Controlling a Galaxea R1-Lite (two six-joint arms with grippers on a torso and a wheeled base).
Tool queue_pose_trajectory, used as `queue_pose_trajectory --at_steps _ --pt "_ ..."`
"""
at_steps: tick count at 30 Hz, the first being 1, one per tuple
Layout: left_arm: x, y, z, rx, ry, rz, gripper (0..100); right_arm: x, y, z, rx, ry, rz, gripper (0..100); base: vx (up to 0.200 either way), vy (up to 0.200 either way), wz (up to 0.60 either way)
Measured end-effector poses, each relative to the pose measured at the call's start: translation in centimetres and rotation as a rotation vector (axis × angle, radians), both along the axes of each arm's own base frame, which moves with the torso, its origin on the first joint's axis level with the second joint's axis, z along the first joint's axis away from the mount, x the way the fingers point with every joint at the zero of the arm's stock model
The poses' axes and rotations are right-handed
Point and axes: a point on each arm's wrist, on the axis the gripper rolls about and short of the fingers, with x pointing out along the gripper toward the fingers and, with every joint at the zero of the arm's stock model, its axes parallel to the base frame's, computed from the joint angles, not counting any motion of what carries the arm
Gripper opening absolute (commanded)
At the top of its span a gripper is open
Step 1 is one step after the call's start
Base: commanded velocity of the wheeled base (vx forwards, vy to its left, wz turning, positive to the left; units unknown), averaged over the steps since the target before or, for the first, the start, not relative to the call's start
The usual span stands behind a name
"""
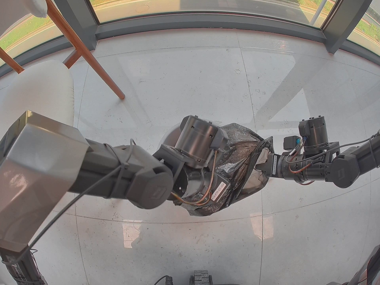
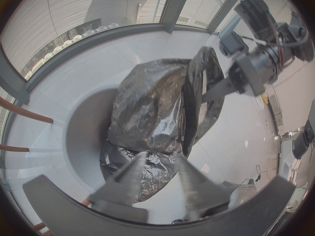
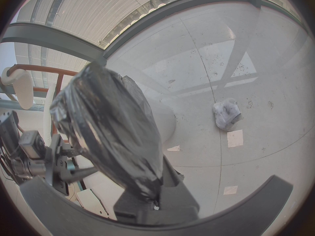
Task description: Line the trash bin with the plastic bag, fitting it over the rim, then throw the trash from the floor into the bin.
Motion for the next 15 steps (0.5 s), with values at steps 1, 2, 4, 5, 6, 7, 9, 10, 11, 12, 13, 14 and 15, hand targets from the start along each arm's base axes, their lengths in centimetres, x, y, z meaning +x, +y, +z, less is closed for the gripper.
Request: queue_pose_trajectory --at_steps 1,2,4,5,6,7,9,10,11,12,13,14,15 --pt "-0.2 0.0 -0.4 -0.003 -0.004 -0.003 100 0.0 0.0 0.0 0.0 0.0 -0.001 0 0.0 0.0 0.0" --pt "-0.4 -0.2 -0.6 -0.013 -0.013 -0.008 100 0.0 0.0 0.0 0.0 0.0 -0.001 0 0.0 0.0 0.0" --pt "-0.7 -0.7 -0.8 -0.052 -0.051 -0.023 100 0.0 -0.1 -0.1 -0.001 0.003 -0.003 0 0.0 0.0 0.0" --pt "-0.9 -1.0 -0.9 -0.065 -0.064 -0.029 100 0.1 -0.1 -0.1 -0.001 0.003 -0.004 0 0.0 0.0 0.0" --pt "-1.0 -1.1 -1.2 -0.072 -0.071 -0.034 100 0.1 -0.1 -0.1 -0.001 0.004 -0.004 0 0.0 0.0 0.0" --pt "-1.1 -1.4 -1.6 -0.073 -0.073 -0.04 100 0.1 -0.1 -0.2 -0.001 0.005 -0.005 0 0.0 0.0 0.0" --pt "-1.7 -2.0 -2.6 -0.061 -0.061 -0.06 100 0.2 -0.2 -0.3 -0.002 0.007 -0.007 0 0.0 0.0 0.0" --pt "-2.1 -2.6 -3.4 -0.049 -0.048 -0.076 100 0.2 -0.2 -0.3 -0.002 0.008 -0.009 0 0.0 0.0 0.0" --pt "-2.1 -2.7 -3.7 -0.046 -0.045 -0.078 100 0.3 -0.2 -0.3 -0.002 0.008 -0.01 0 0.0 0.0 0.0" --pt "-2.1 -2.8 -4.0 -0.042 -0.042 -0.08 100 0.3 -0.2 -0.4 -0.003 0.009 -0.01 0 0.0 0.0 0.0" --pt "-2.2 -3.0 -4.4 -0.038 -0.041 -0.083 100 0.3 -0.3 -0.4 -0.003 0.01 -0.01 0 0.0 0.0 0.0" --pt "-2.3 -3.4 -4.7 -0.044 -0.05 -0.092 100 0.3 -0.3 -0.4 -0.003 0.01 -0.012 0 0.0 0.0 0.0" --pt "-2.3 -3.8 -4.9 -0.048 -0.06 -0.101 100 0.4 -0.4 -0.4 -0.003 0.011 -0.014 0 0.0 0.0 0.0"
